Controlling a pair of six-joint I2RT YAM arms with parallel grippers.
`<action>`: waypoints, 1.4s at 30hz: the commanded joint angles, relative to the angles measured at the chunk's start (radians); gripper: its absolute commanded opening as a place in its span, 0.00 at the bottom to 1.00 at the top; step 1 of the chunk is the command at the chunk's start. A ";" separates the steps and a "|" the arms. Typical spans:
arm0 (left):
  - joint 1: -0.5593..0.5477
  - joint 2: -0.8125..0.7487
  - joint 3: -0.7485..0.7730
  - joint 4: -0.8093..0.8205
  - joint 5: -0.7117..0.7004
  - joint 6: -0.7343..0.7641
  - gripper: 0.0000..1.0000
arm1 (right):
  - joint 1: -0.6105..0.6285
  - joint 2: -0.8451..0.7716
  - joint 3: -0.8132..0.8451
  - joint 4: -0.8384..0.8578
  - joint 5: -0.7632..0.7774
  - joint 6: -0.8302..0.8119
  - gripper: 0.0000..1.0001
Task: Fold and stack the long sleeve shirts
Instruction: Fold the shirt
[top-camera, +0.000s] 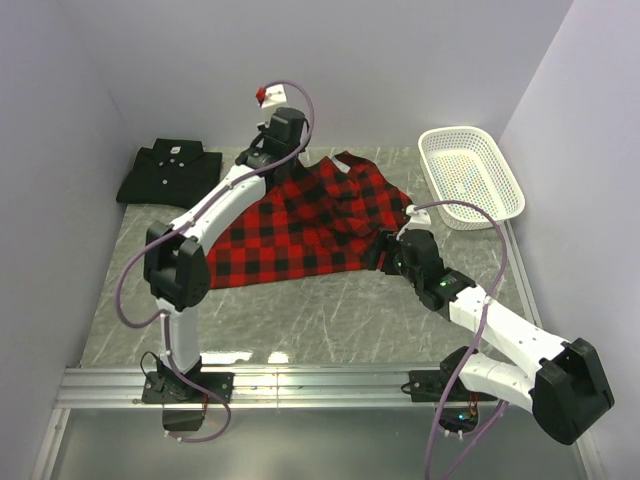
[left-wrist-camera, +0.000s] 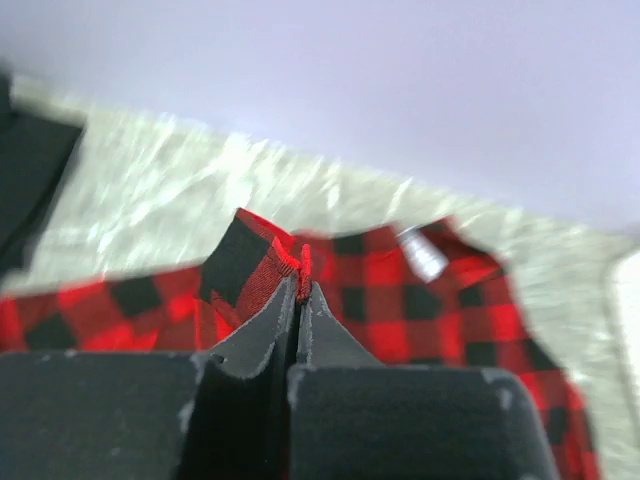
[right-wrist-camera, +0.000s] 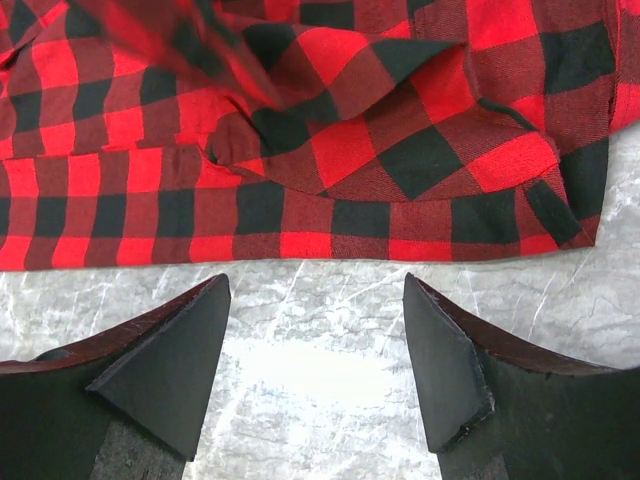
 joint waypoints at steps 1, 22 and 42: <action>-0.003 -0.110 -0.033 0.243 0.104 0.111 0.00 | -0.003 0.002 -0.012 0.043 0.019 -0.005 0.77; 0.020 -0.630 -0.930 0.586 0.317 0.128 0.00 | -0.014 0.059 -0.029 0.107 -0.002 0.010 0.77; 0.109 -0.851 -1.276 0.696 0.225 0.094 0.00 | -0.018 0.122 -0.012 0.126 -0.037 0.018 0.77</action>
